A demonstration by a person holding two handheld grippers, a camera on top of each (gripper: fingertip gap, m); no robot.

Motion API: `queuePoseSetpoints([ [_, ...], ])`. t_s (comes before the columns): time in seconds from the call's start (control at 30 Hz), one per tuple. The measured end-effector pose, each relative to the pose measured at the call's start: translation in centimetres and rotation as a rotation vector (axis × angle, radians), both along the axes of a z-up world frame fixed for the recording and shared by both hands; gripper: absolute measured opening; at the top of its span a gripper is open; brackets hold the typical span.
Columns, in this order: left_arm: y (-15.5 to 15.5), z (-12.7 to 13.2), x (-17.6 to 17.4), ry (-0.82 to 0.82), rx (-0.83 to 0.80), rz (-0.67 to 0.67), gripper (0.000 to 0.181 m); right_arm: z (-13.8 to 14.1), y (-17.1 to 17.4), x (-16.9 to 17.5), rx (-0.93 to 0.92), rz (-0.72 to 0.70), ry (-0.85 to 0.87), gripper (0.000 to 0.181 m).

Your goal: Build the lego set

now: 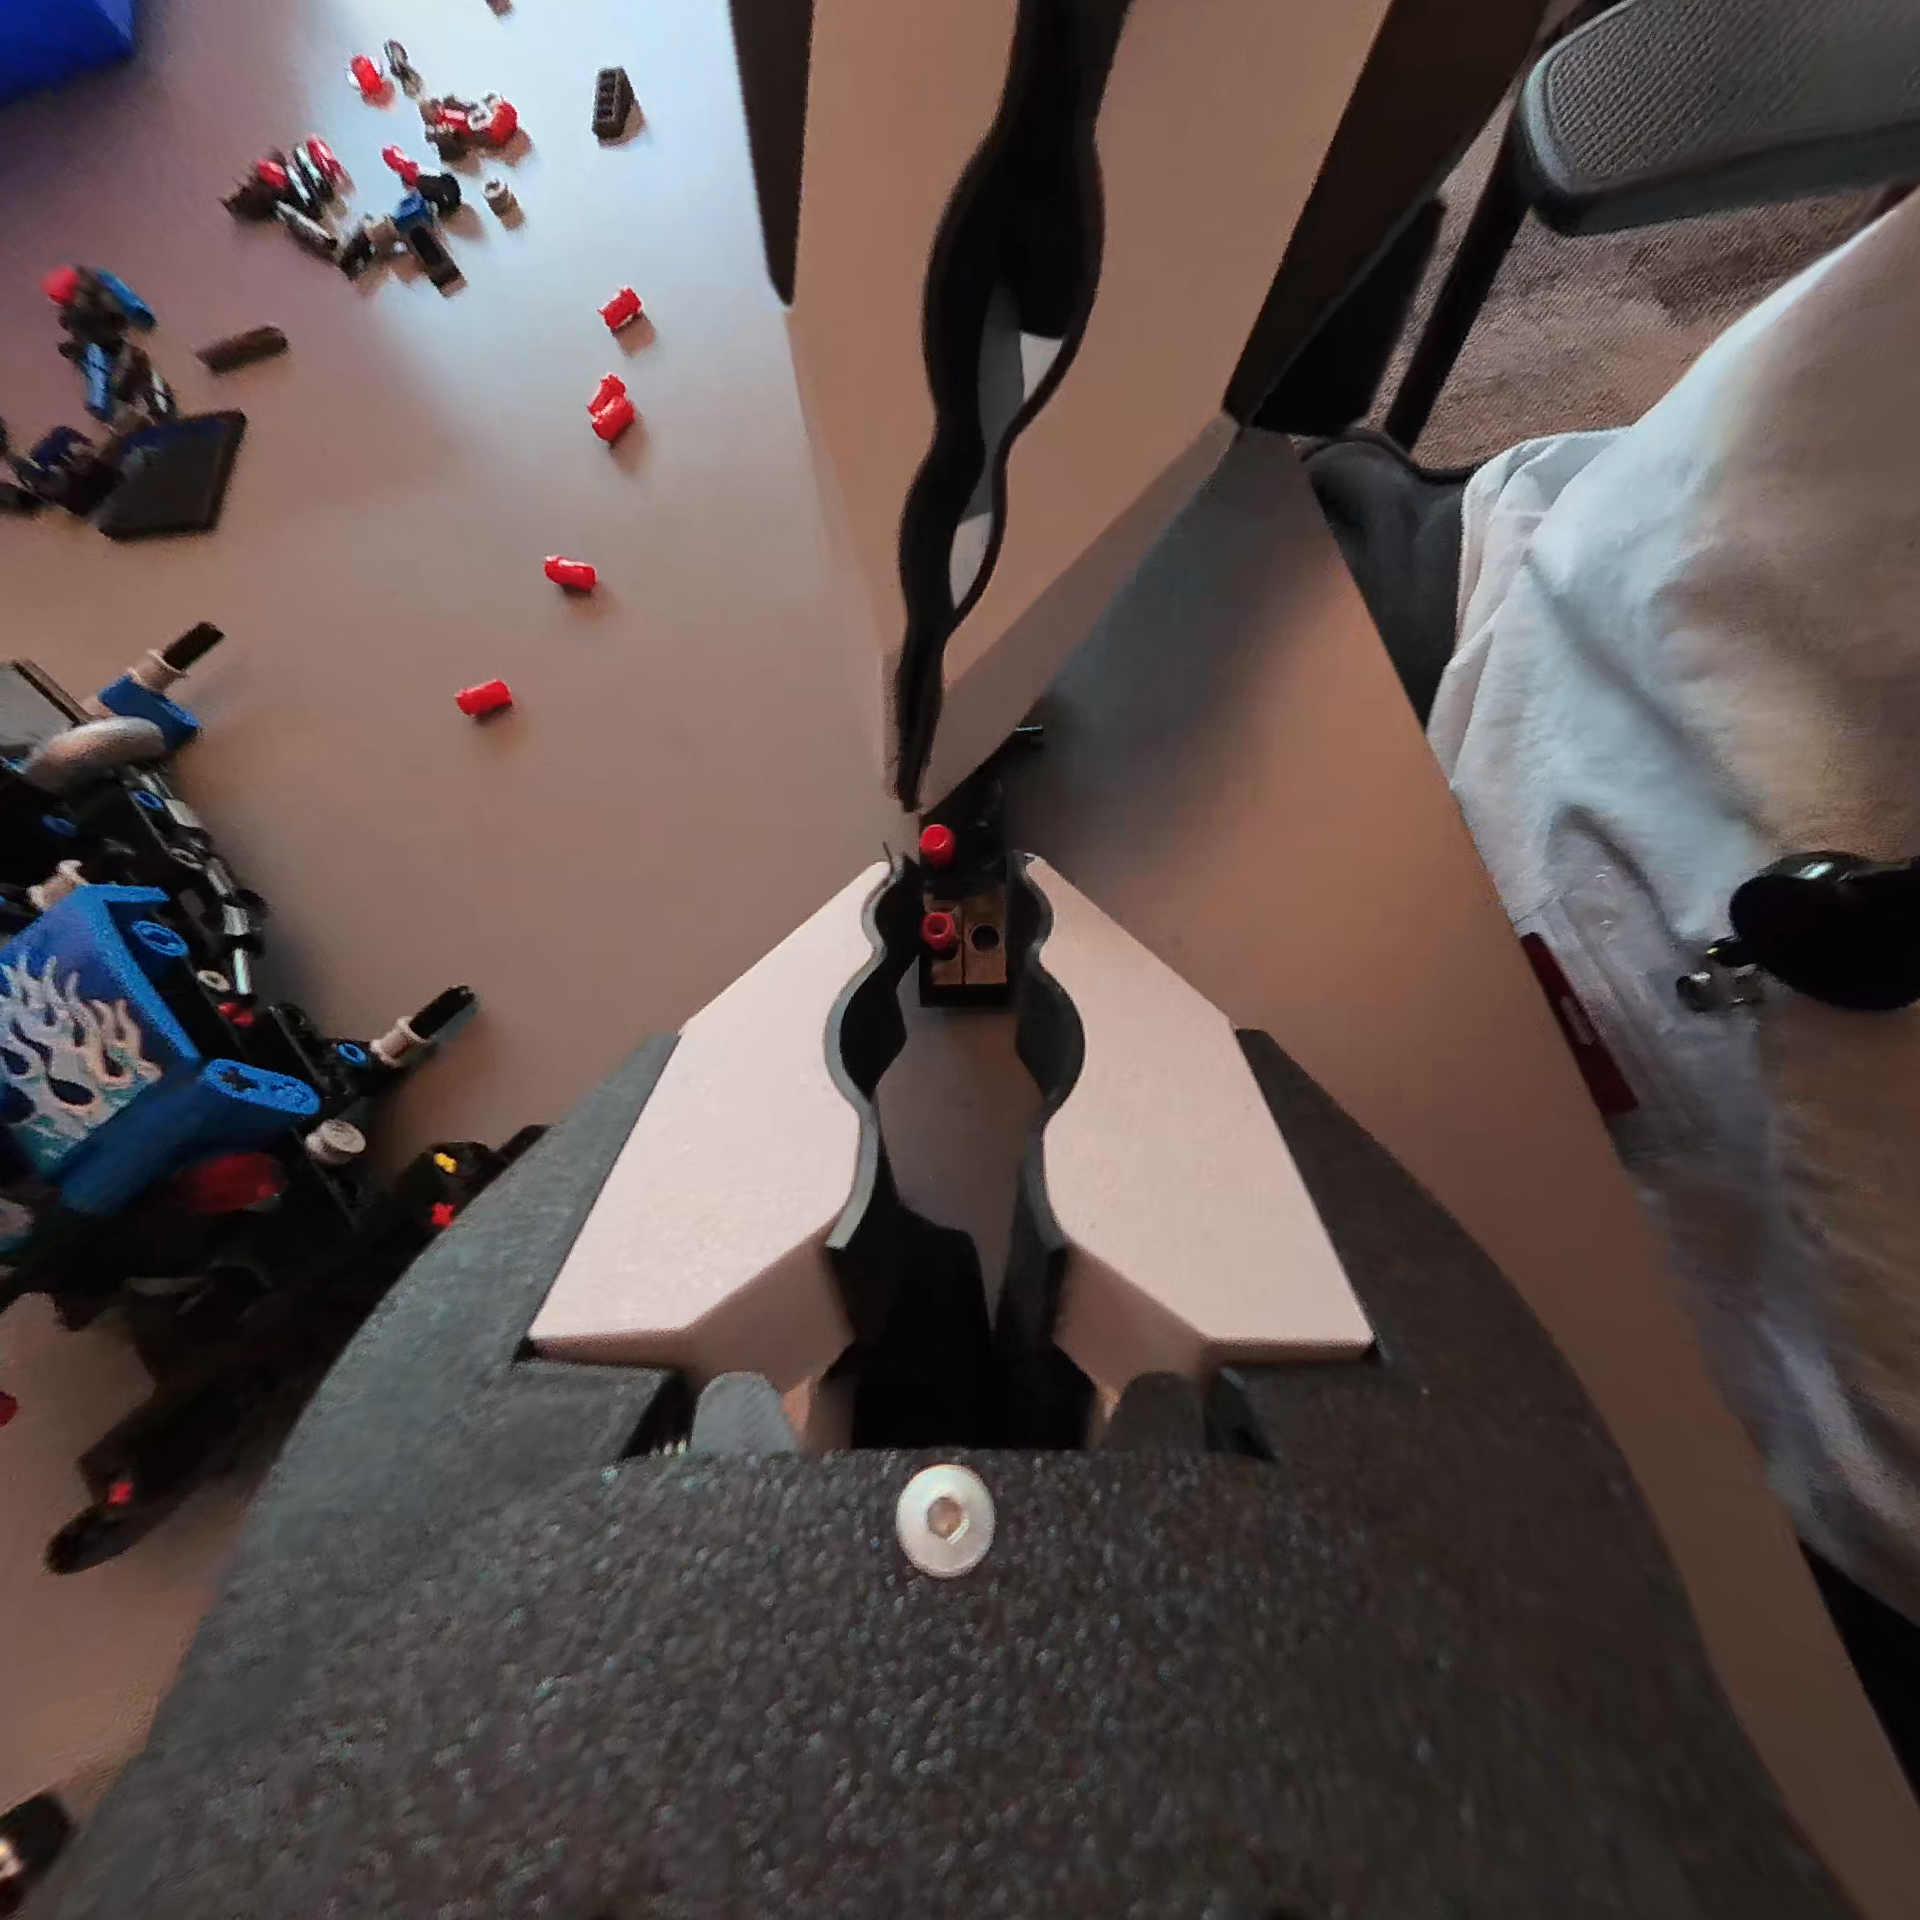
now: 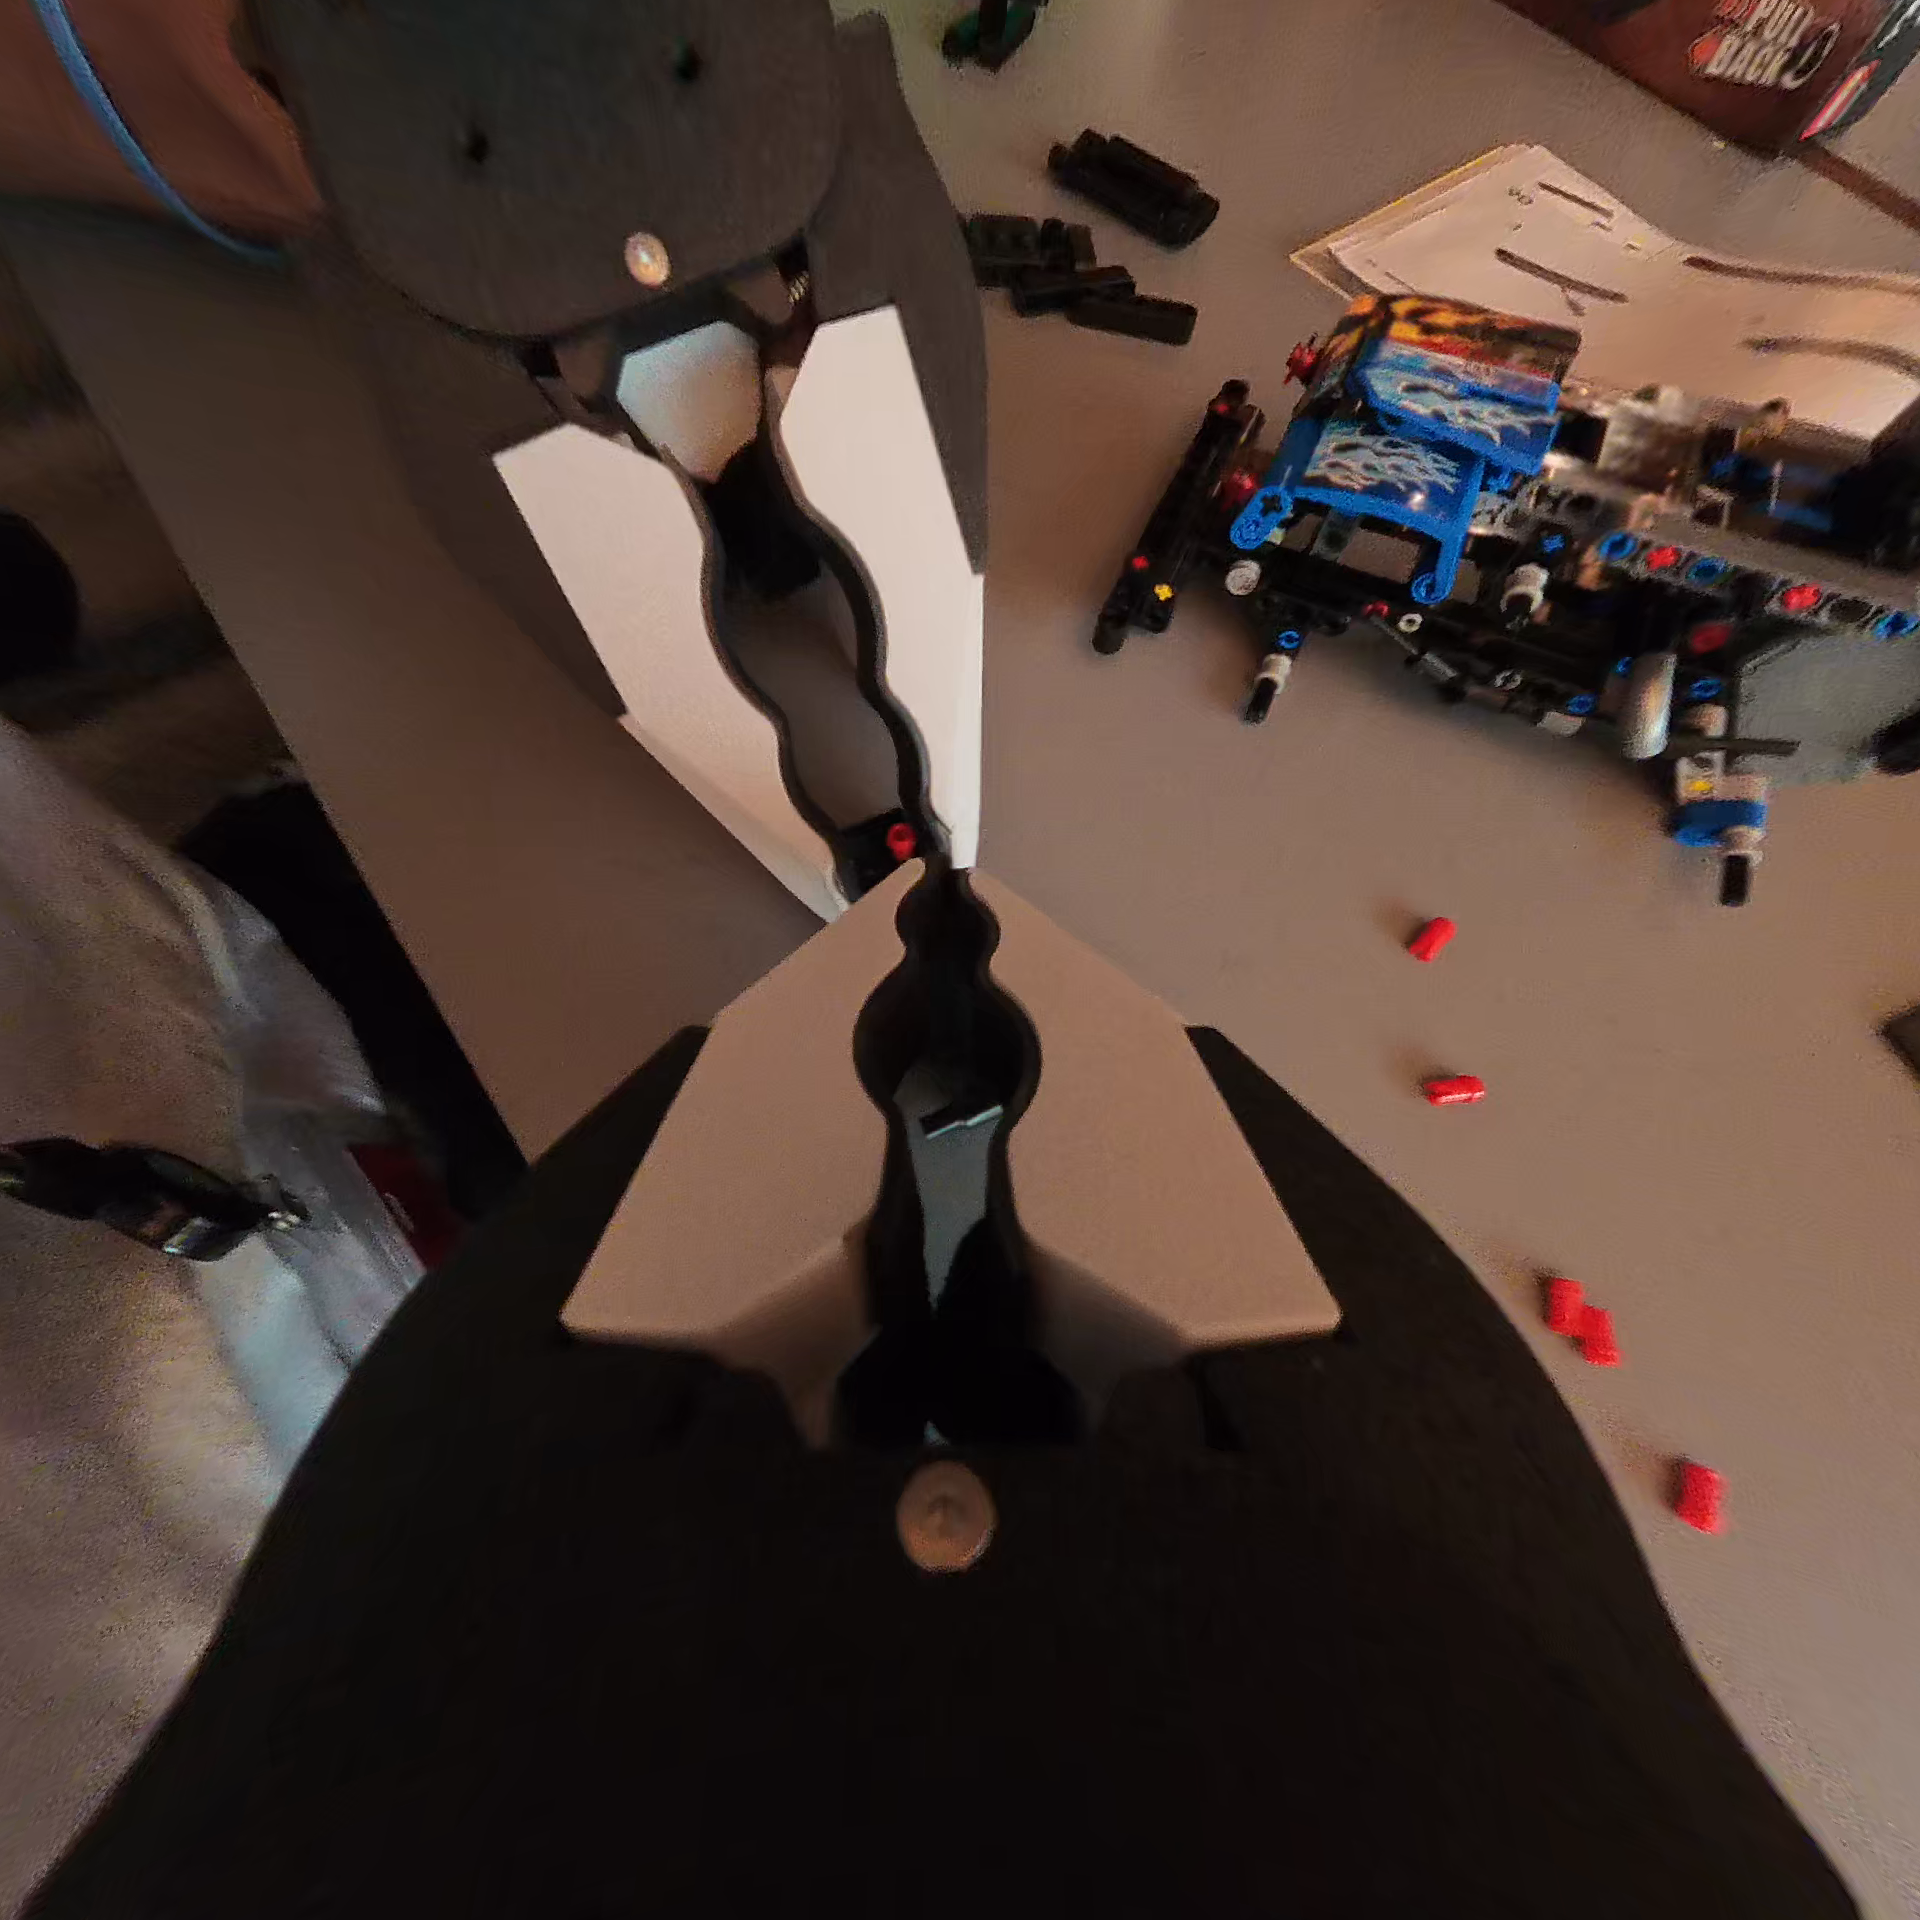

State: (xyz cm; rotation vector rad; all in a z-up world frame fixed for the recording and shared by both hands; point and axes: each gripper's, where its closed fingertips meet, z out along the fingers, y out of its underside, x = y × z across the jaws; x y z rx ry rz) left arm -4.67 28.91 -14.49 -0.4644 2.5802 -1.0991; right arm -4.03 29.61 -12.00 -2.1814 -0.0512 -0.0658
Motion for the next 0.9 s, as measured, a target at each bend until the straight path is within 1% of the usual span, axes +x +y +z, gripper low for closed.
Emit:
queuePoseSetpoints([
  [0.07, 0.0, -0.1, 0.0, 0.053, -0.02, 0.008, 0.015, 0.1, 0.0, -0.3, 0.048, 0.017, 0.051, 0.0],
  [0.17, 0.0, -0.1, 0.0, 0.126, -0.051, 0.013, 0.015, -0.3, -0.2, 0.0, 0.024, 0.014, 0.098, 0.001],
  [0.23, 0.1, -0.1, 0.2, 0.121, -0.049, 0.028, 0.015, -0.1, -0.5, 0.4, 0.034, -0.004, 0.138, 0.002],
  [0.27, 0.1, 0.0, 0.3, 0.091, -0.037, 0.03, 0.014, -0.3, -0.8, 0.5, 0.011, -0.001, 0.167, 0.003],
  [0.33, 0.1, 0.2, 0.3, -0.055, 0.015, 0.0, 0.014, -0.4, -1.4, 1.0, 0.002, -0.002, 0.226, 0.015],
  [0.4, -0.3, 0.9, 0.1, -0.278, 0.075, -0.072, 0.014, -0.4, -2.0, 1.3, -0.016, 0.005, 0.337, 0.028],
  [0.47, -0.6, 1.8, -0.1, -0.482, 0.155, -0.118, 0.014, 0.5, -2.3, 0.5, 0.01, 0.061, 0.467, 0.038],
  [0.53, -0.8, 2.9, -0.1, -0.624, 0.198, -0.121, 0.014, 0.7, -2.5, -0.2, 0.012, 0.106, 0.532, 0.04],
  [0.6, -0.8, 3.5, 0.1, -0.686, 0.214, -0.112, 0.014, 0.7, -2.9, -1.5, -0.007, 0.173, 0.557, 0.029],
  [0.7, -0.9, 3.9, 0.0, -0.701, 0.196, -0.106, 0.014, 0.9, -2.9, -1.5, 0.026, 0.169, 0.512, 0.009],
  [0.77, -1.0, 4.3, -0.1, -0.701, 0.166, -0.1, 0.015, 1.3, -2.9, -1.5, 0.055, 0.161, 0.538, 0.008],
  [0.8, -1.0, 4.4, -0.2, -0.675, 0.139, -0.092, 0.016, 1.3, -2.9, -1.5, 0.059, 0.157, 0.555, 0.007],
  [0.83, -1.0, 4.4, -0.1, -0.64, 0.104, -0.077, 0.021, 1.4, -2.9, -1.3, 0.075, 0.149, 0.549, 0.007],
  [0.87, -0.9, 4.3, -0.2, -0.59, 0.07, -0.069, 0.034, 1.6, -3.0, -1.3, 0.09, 0.15, 0.546, 0.007],
  [0.9, -0.9, 4.2, -0.1, -0.531, 0.034, -0.056, 0.042, 1.6, -3.0, -1.4, 0.093, 0.153, 0.547, 0.007],
])
